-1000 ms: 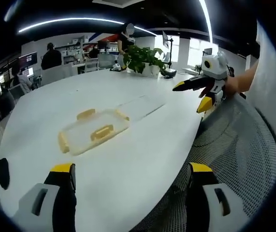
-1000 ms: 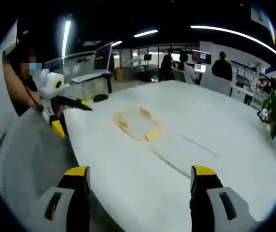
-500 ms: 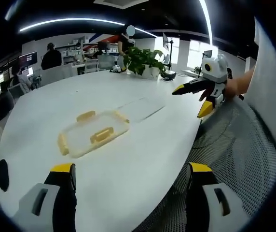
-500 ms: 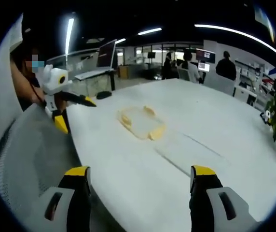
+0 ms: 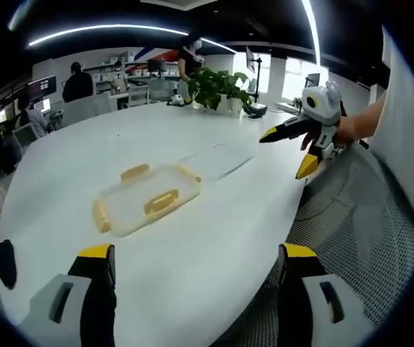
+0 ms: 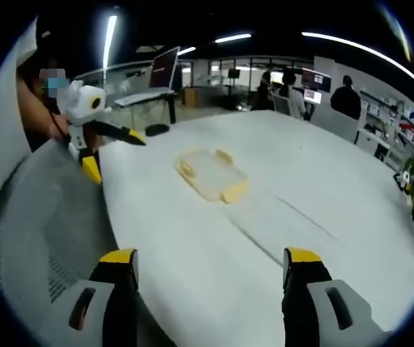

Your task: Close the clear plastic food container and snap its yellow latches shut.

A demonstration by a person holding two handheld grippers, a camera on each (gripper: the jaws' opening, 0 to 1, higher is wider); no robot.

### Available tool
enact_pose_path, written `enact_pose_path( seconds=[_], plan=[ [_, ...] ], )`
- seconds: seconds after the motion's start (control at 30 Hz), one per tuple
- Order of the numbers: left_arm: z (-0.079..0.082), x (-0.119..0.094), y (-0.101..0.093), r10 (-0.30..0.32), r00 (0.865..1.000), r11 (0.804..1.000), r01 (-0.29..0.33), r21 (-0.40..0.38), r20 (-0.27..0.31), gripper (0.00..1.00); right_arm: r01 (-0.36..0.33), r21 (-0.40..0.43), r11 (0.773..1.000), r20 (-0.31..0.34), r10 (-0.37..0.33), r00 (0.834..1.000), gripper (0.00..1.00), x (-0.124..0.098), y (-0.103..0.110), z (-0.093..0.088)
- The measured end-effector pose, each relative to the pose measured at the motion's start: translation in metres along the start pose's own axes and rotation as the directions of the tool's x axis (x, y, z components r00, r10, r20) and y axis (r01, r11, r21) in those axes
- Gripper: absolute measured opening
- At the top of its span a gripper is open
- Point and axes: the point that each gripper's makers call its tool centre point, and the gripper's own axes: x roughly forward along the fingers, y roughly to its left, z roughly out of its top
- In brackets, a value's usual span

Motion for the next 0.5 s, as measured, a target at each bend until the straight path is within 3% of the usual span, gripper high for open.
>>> enact_pose_path(
  seconds=[0.5],
  plan=[
    [-0.002, 0.007, 0.013, -0.008, 1.0, 1.0, 0.008, 0.024, -0.025, 0.93, -0.027, -0.052, 0.998, -0.023, 0.026, 0.999, 0.78, 0.015, -0.003, 0.011]
  ],
)
